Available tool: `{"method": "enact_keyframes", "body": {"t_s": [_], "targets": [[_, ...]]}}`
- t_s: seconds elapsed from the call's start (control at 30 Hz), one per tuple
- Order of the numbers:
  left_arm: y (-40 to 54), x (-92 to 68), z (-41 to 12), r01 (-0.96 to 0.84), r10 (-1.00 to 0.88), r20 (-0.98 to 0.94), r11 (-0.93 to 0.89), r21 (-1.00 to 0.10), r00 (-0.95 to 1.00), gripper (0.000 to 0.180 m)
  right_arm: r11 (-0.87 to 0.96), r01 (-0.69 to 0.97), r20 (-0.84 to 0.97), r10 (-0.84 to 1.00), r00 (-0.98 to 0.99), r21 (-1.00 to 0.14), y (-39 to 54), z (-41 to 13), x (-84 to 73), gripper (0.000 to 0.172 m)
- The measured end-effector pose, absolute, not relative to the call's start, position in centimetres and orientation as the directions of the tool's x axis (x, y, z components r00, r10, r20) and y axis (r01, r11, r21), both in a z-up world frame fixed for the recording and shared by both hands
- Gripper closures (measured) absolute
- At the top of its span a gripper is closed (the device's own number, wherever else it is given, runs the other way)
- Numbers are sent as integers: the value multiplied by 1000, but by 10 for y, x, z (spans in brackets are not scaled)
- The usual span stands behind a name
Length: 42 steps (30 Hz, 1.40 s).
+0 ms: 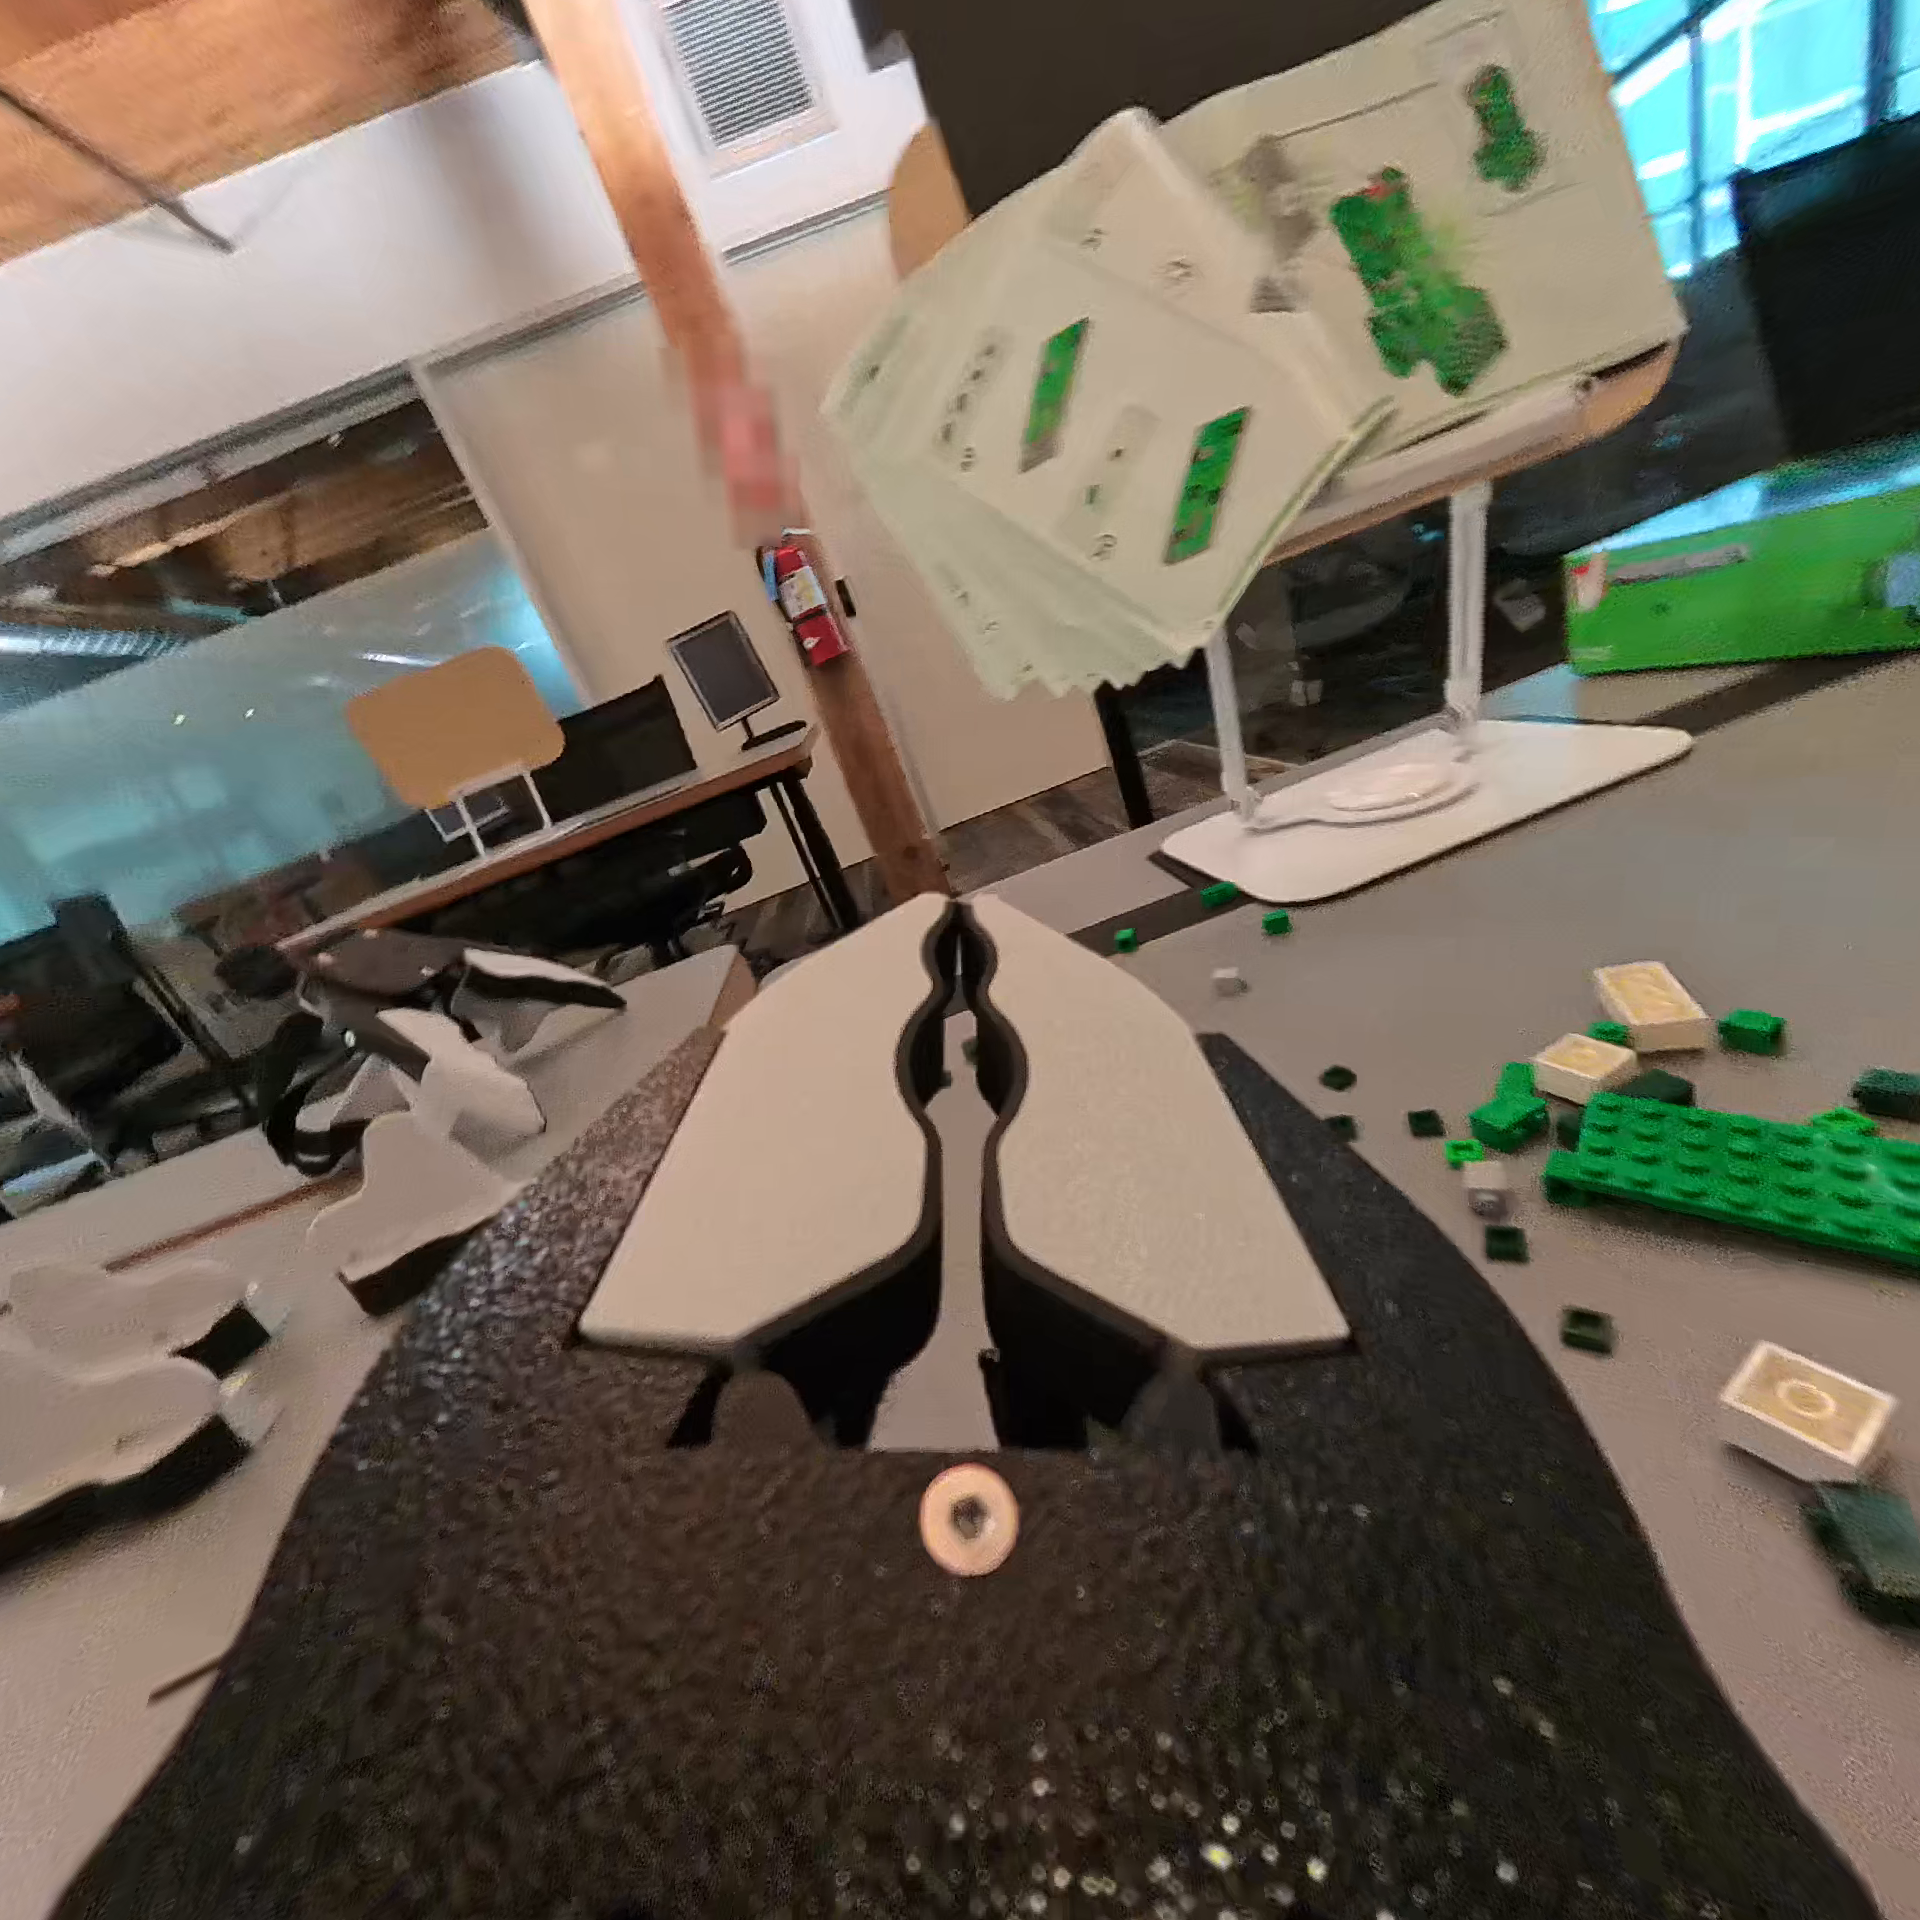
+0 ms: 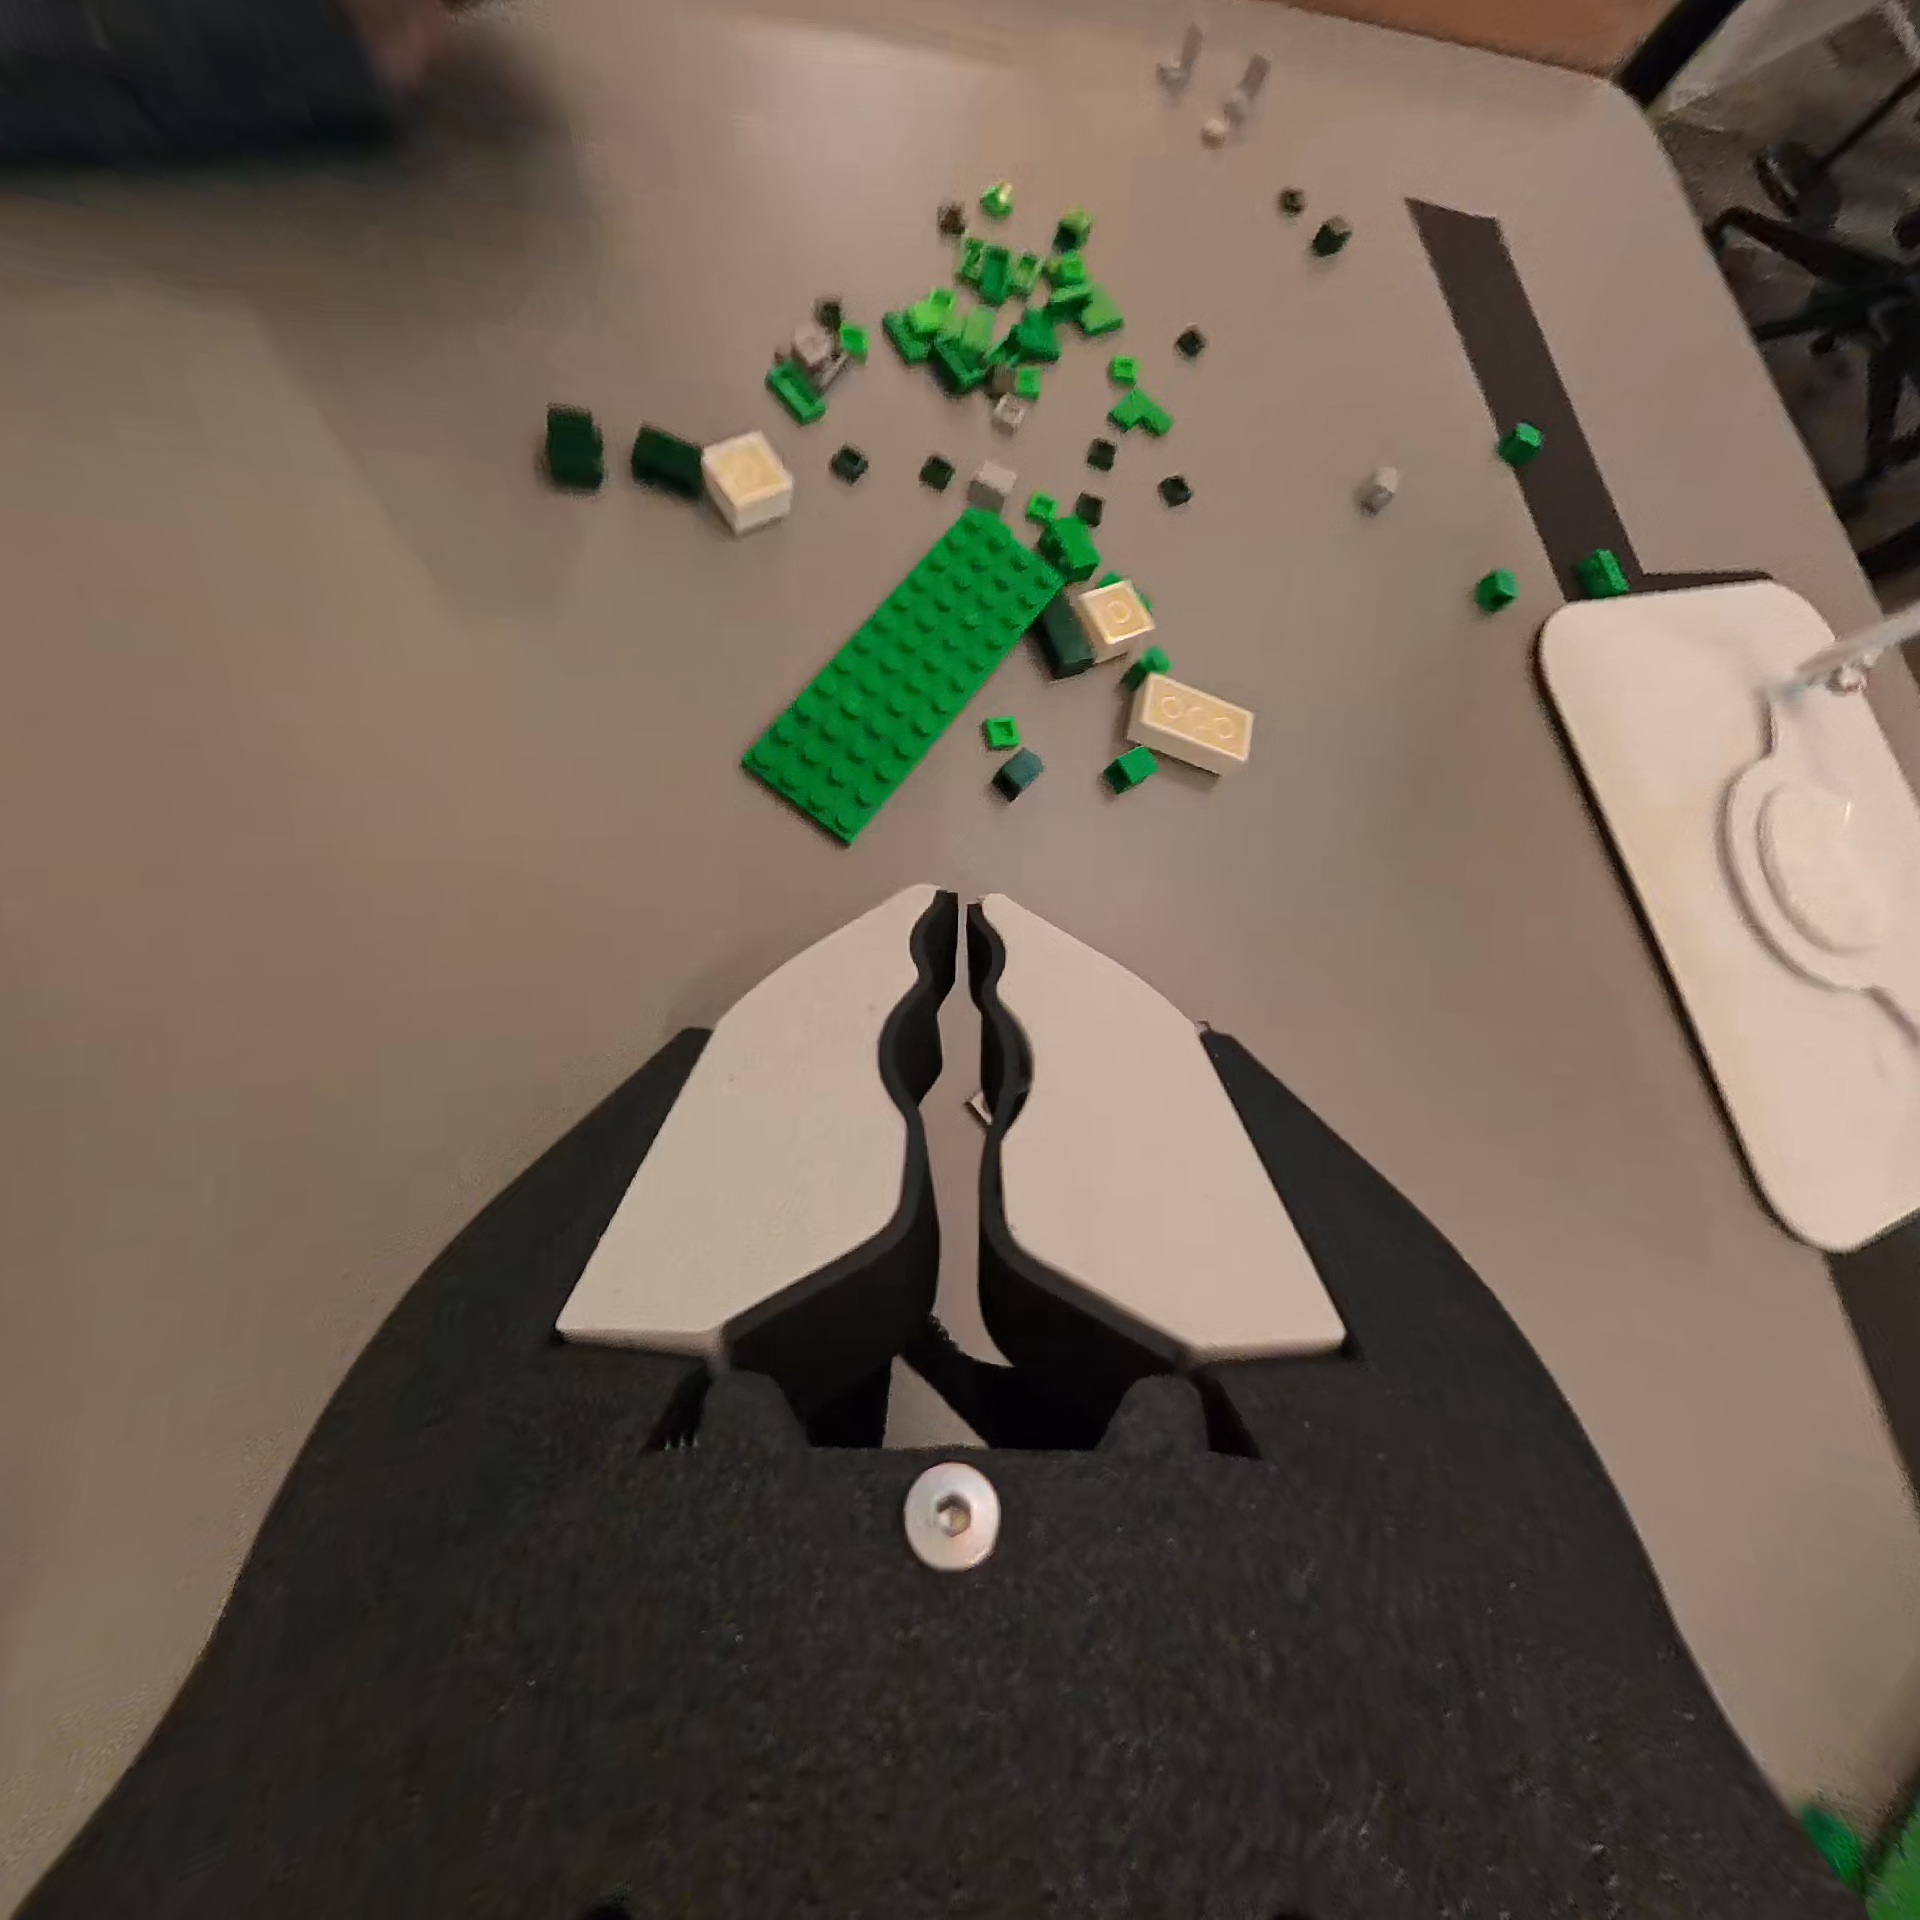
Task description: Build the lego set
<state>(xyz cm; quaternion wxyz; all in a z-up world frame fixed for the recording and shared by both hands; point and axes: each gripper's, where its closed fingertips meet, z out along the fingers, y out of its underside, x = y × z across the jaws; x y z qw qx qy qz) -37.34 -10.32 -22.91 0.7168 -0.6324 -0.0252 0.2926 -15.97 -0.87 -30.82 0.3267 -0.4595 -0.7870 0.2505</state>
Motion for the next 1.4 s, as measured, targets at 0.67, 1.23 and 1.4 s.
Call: {"method": "enact_keyframes", "body": {"t_s": [0.67, 1.23, 1.4], "targets": [[-60, -307, -257, -673, 175, -677, -92, -734, 714, 180, 698, 626, 108, 693, -713, -349, -13, -358, -225, 153], [-36, -207, -269, -92, -427, -63, -48, -995, 902, 177, 886, 203, 769, 464, -440, -418, -20, -289, -206, 165], [-31, -195, -269, 192, -501, 254, -174, -966, 827, 165, 940, 156, 882, 338, -328, -302, -29, -278, -189, 165]]}}
